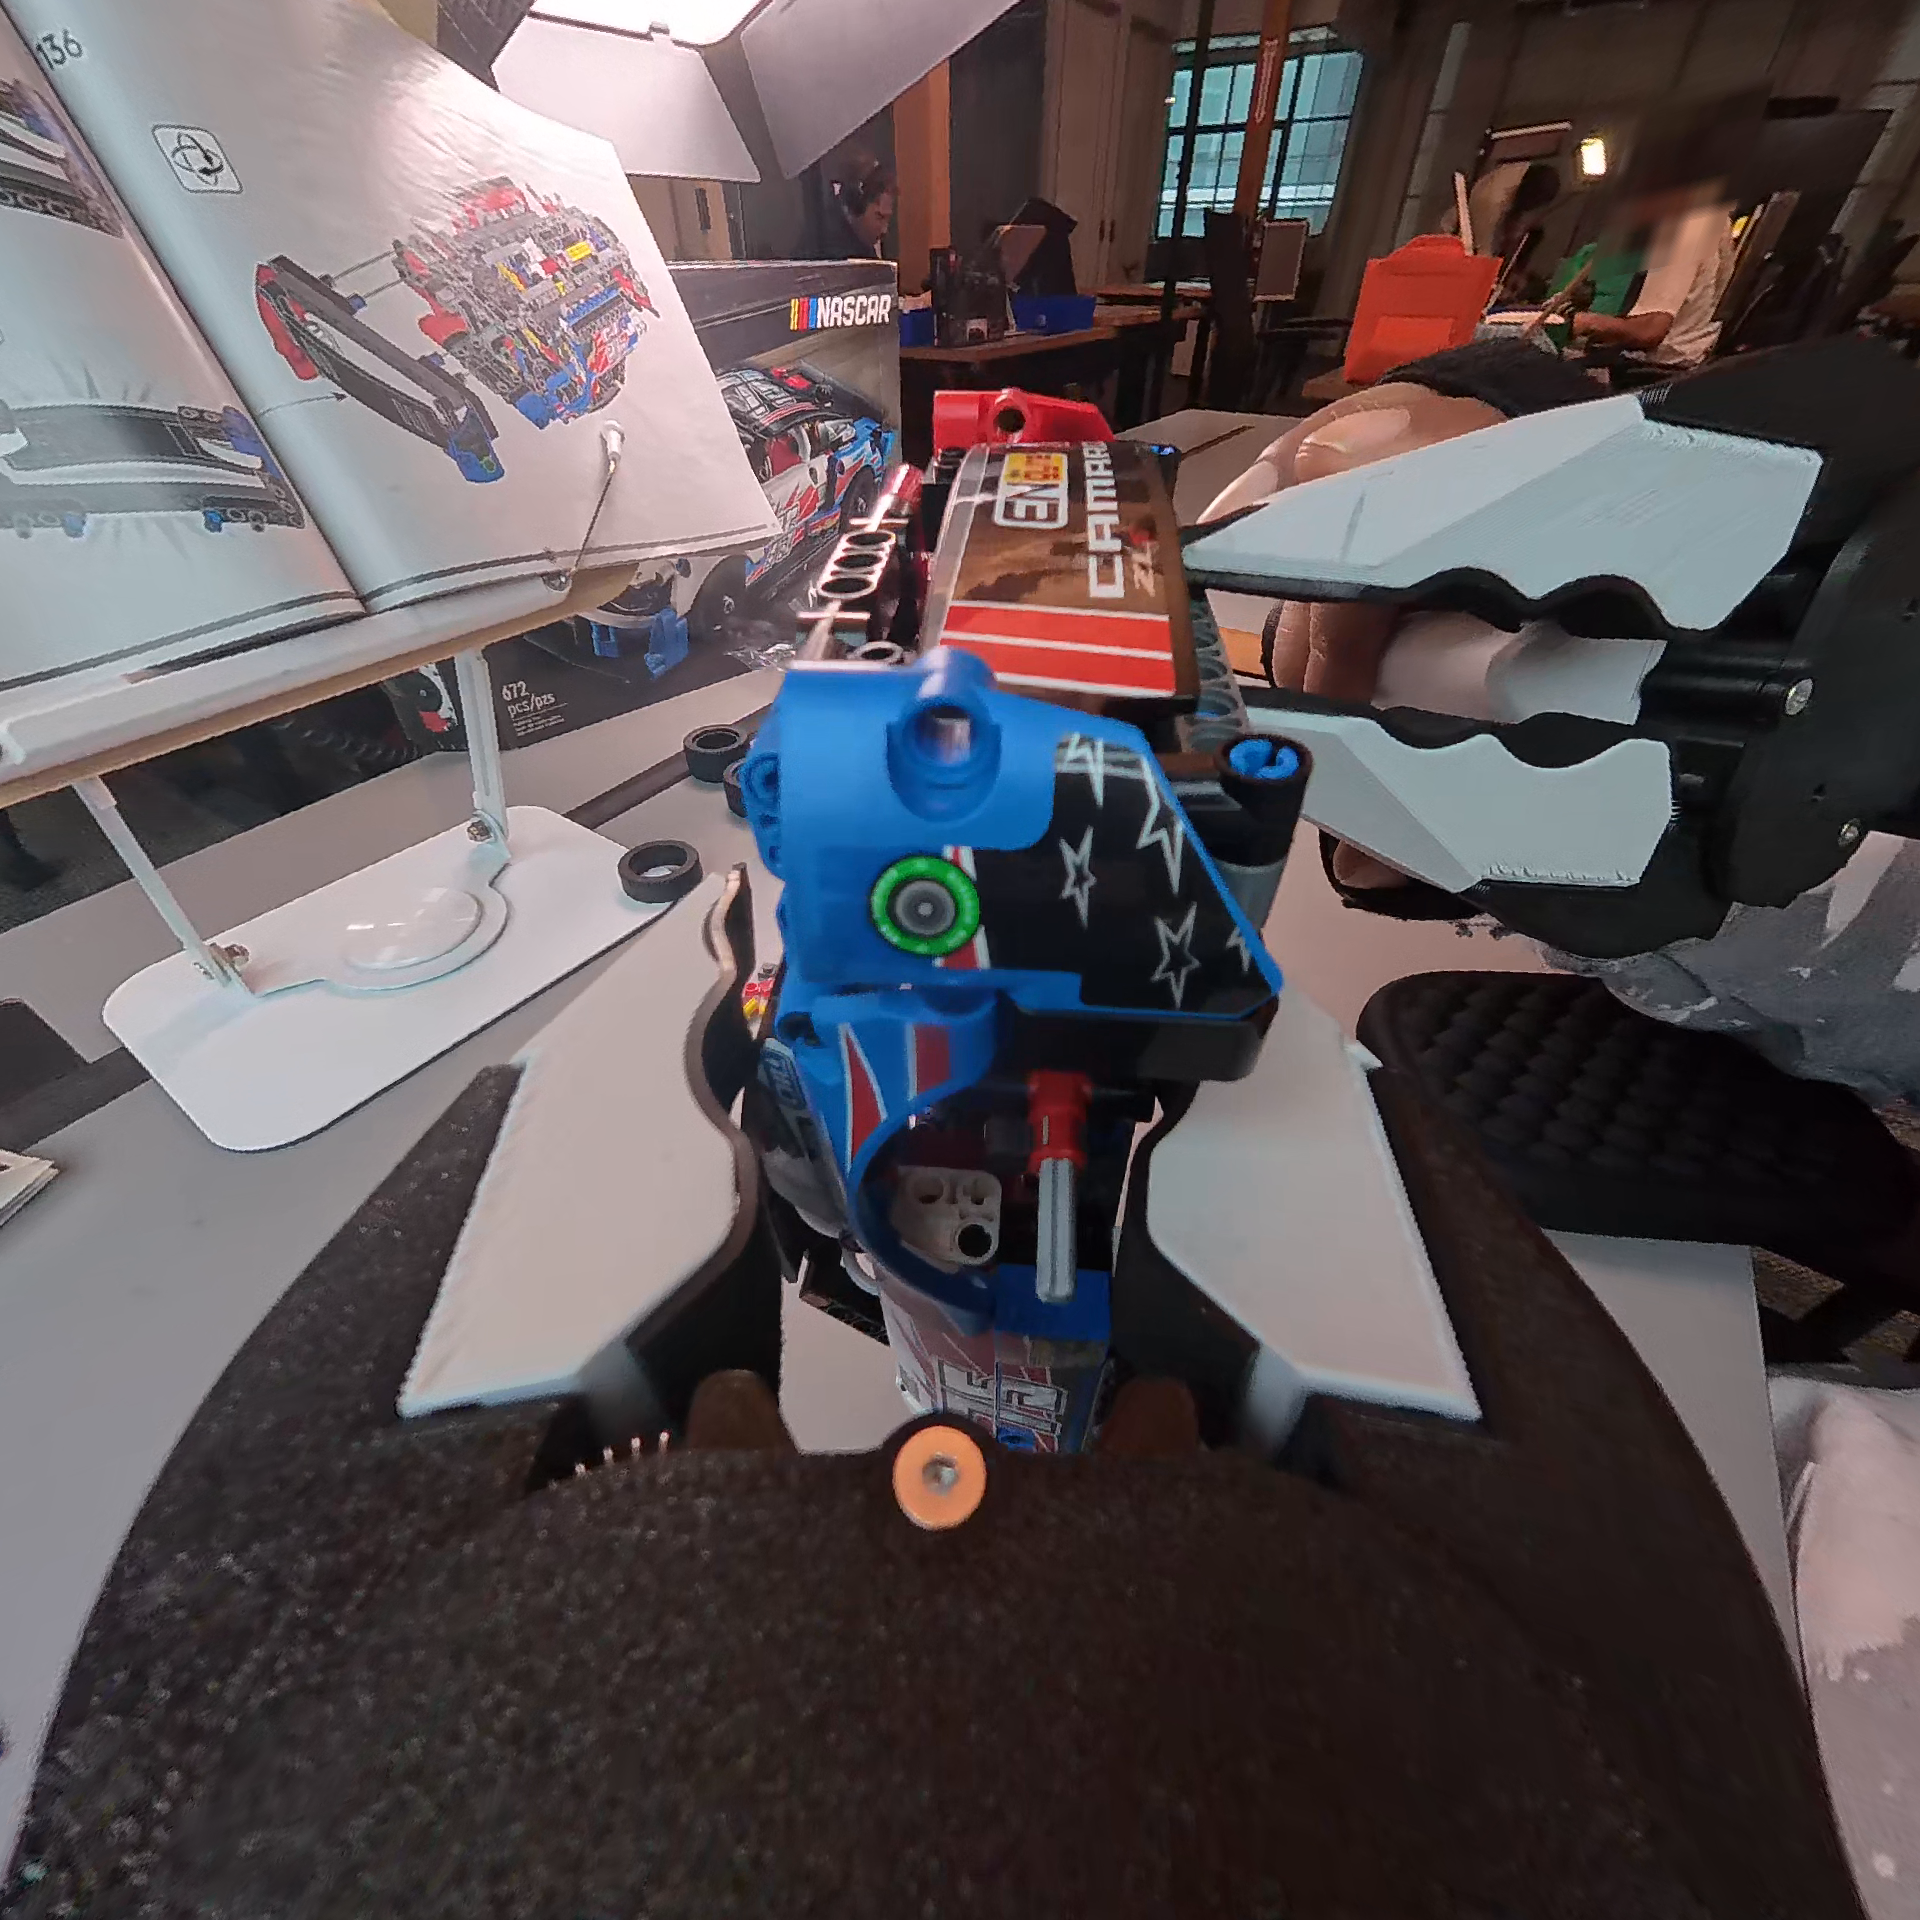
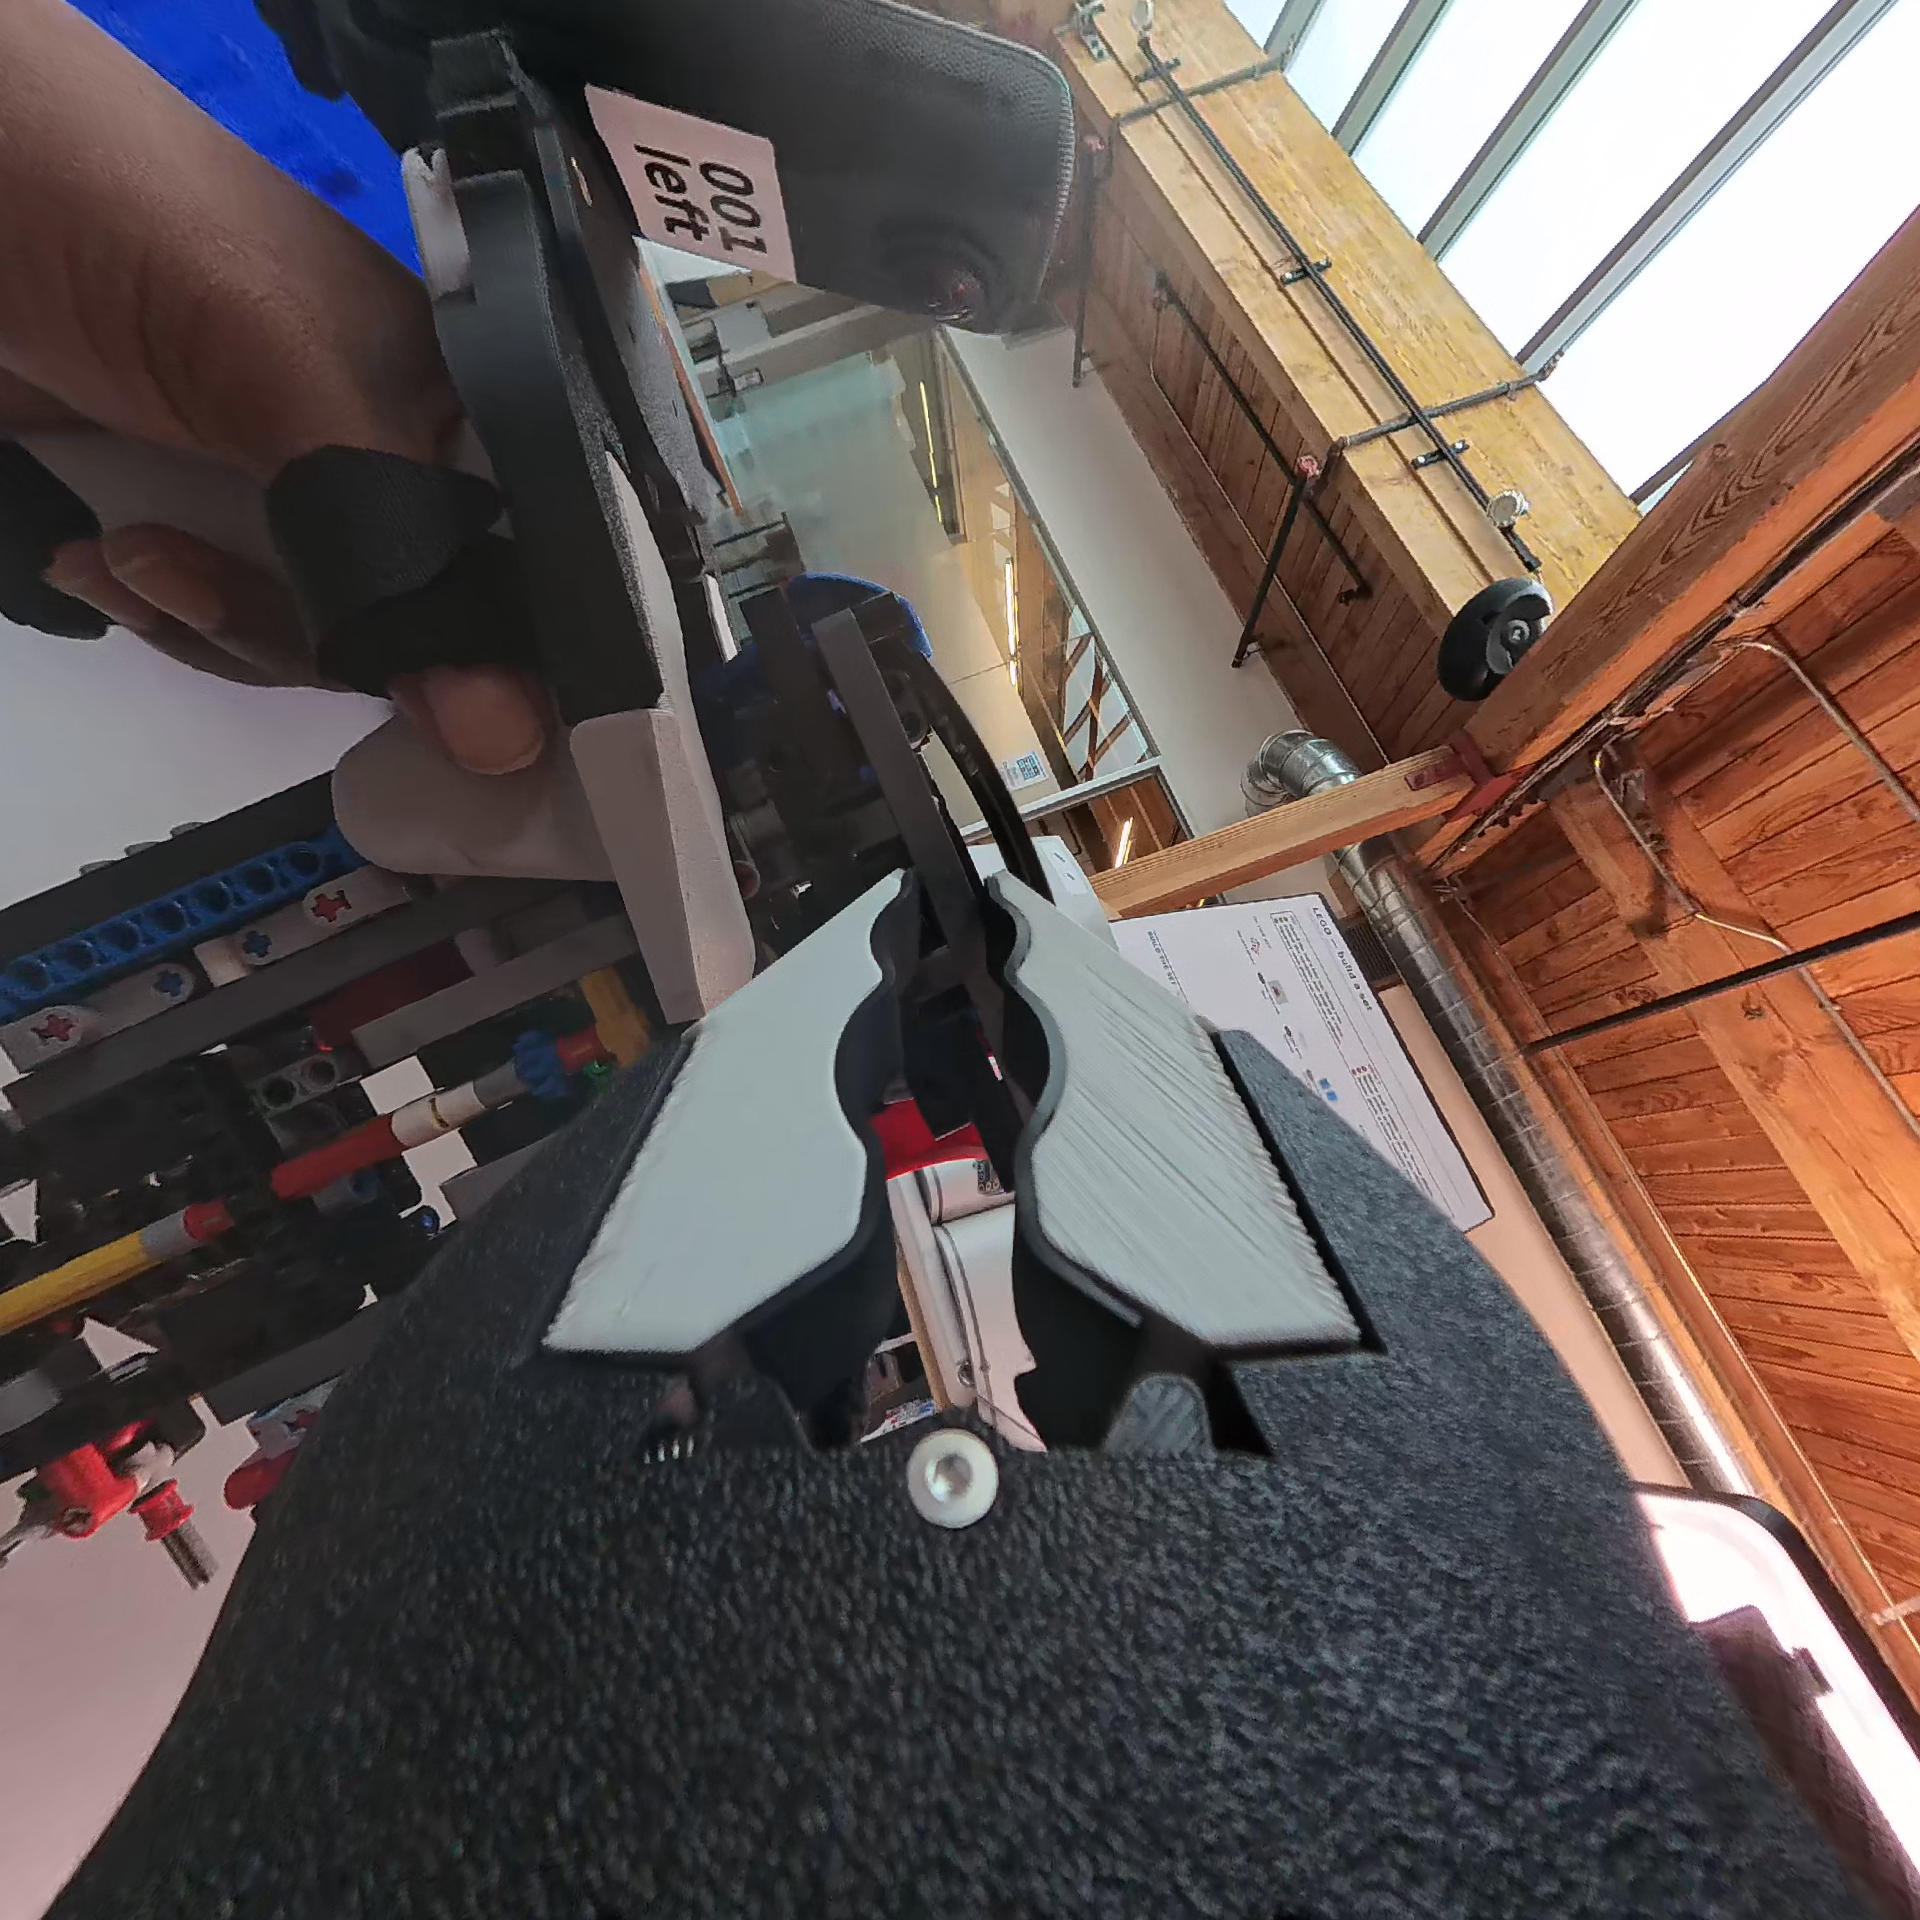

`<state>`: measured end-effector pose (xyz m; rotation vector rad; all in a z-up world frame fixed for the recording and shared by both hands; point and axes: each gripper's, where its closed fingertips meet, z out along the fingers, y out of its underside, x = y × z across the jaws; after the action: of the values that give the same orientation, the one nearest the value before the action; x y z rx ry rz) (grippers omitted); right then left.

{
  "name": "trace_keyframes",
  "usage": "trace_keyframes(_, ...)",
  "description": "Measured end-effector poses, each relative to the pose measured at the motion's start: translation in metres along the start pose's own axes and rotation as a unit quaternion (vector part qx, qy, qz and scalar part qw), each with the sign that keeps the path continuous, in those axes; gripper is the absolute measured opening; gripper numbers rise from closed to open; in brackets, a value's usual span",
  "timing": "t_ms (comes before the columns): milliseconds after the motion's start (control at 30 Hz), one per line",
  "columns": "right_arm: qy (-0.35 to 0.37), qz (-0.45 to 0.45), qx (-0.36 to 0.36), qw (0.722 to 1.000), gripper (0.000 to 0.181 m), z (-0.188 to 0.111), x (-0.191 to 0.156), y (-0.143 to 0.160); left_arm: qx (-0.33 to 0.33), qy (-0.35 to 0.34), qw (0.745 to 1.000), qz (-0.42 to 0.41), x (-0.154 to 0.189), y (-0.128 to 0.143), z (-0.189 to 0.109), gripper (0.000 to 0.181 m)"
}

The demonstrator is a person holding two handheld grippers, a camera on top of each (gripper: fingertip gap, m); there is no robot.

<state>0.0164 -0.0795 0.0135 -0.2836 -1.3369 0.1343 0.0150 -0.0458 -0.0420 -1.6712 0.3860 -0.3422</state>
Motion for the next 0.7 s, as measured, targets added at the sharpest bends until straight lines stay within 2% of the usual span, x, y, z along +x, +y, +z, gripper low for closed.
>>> trace_keyframes(133,-0.007,0.009,-0.004,1.000,0.019,0.0004,0.0034,0.0014,0.003,0.006,1.000,-0.002,0.0001,-0.0008,0.0017,0.075)
trace_keyframes(467,-0.025,0.010,-0.008,1.000,0.019,0.0001,0.0030,0.0032,0.008,0.011,1.000,0.002,0.0015,-0.0020,0.0037,0.076)
trace_keyframes(700,-0.066,-0.002,-0.011,0.998,0.018,-0.0018,0.0013,0.0077,0.020,0.025,0.999,0.034,0.0067,-0.0044,0.0045,0.080)
